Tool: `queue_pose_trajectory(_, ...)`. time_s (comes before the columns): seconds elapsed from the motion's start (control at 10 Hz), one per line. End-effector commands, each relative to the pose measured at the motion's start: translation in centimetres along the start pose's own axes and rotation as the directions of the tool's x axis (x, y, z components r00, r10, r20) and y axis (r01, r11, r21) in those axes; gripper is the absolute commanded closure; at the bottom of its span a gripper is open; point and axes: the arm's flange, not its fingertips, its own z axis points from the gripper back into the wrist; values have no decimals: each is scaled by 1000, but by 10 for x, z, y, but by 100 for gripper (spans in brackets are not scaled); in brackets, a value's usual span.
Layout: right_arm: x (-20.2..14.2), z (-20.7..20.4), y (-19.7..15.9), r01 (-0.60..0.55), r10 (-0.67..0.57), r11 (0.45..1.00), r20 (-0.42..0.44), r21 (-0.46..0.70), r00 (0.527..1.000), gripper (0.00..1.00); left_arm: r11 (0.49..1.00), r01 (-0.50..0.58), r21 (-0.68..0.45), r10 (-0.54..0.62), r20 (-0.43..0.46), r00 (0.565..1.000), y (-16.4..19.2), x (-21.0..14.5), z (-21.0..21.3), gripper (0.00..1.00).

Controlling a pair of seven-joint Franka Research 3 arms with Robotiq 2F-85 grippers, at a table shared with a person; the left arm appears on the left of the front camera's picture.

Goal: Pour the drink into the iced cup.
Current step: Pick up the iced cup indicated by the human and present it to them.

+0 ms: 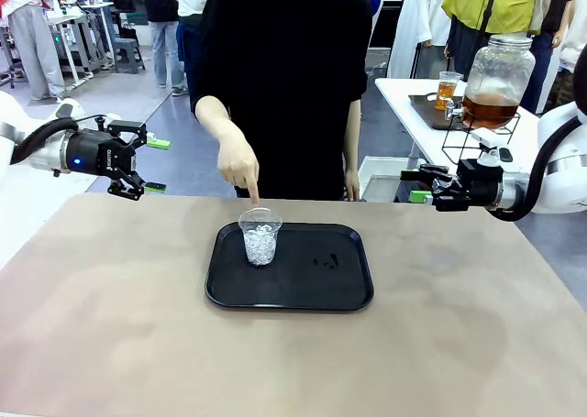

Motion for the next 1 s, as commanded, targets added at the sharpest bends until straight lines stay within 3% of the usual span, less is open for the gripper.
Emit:
queue_pose_trajectory(0.0, 3, 0, -2, -7, 7, 1000, 0, 1, 1000, 0, 1000, 2, 3, -2, 5, 1000, -2, -2, 0, 0)
queue_pose_trajectory(0.9, 3, 0, -2, -7, 7, 1000, 0, 1, 1000, 0, 1000, 2, 3, -2, 5, 1000, -2, -2, 0, 0)
